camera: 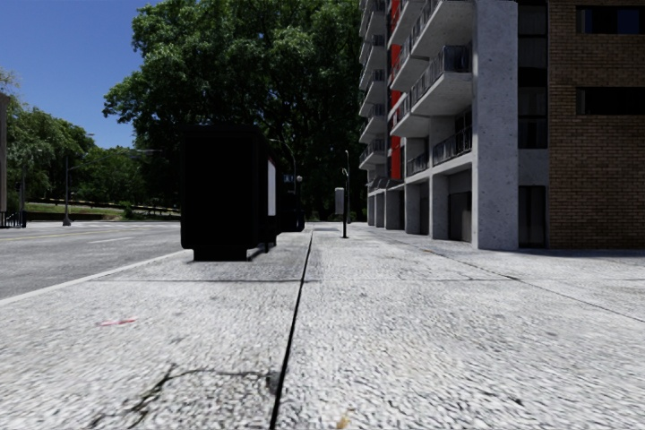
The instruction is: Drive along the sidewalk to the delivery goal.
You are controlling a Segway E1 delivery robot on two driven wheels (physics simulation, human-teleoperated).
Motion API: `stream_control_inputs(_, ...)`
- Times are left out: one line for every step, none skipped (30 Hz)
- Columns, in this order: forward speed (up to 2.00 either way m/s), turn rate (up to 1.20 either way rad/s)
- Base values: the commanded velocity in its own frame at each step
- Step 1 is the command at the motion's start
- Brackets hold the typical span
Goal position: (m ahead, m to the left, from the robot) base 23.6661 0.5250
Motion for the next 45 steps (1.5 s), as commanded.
stream_control_inputs(2.0, 0.0)
stream_control_inputs(2.0, 0.0)
stream_control_inputs(2.0, 0.0)
stream_control_inputs(2.0, 0.0)
stream_control_inputs(2.0, 0.0)
stream_control_inputs(2.0, 0.0)
stream_control_inputs(2.0, 0.0)
stream_control_inputs(2.0, 0.0)
stream_control_inputs(2.0, 0.0)
stream_control_inputs(2.0, 0.0)
stream_control_inputs(2.0, 0.0)
stream_control_inputs(2.0, 0.0)
stream_control_inputs(2.0, 0.0)
stream_control_inputs(2.0, 0.0)
stream_control_inputs(2.0, 0.0)
stream_control_inputs(2.0, 0.0)
stream_control_inputs(2.0, 0.0)
stream_control_inputs(2.0, 0.0)
stream_control_inputs(2.0, 0.0)
stream_control_inputs(2.0, 0.0)
stream_control_inputs(2.0, 0.0)
stream_control_inputs(2.0, 0.0)
stream_control_inputs(2.0, 0.0)
stream_control_inputs(2.0, 0.0)
stream_control_inputs(2.0, 0.0)
stream_control_inputs(2.0, 0.0)
stream_control_inputs(2.0, 0.0)
stream_control_inputs(2.0, 0.0)
stream_control_inputs(2.0, 0.0)
stream_control_inputs(2.0, 0.0)
stream_control_inputs(2.0, 0.0)
stream_control_inputs(2.0, 0.0)
stream_control_inputs(2.0, 0.0)
stream_control_inputs(2.0, 0.0)
stream_control_inputs(2.0, 0.0)
stream_control_inputs(2.0, 0.0)
stream_control_inputs(2.0, 0.0)
stream_control_inputs(2.0, 0.0)
stream_control_inputs(2.0, 0.0)
stream_control_inputs(2.0, 0.0)
stream_control_inputs(2.0, 0.0)
stream_control_inputs(2.0, 0.0)
stream_control_inputs(2.0, 0.0)
stream_control_inputs(2.0, 0.0)
stream_control_inputs(2.0, 0.0)
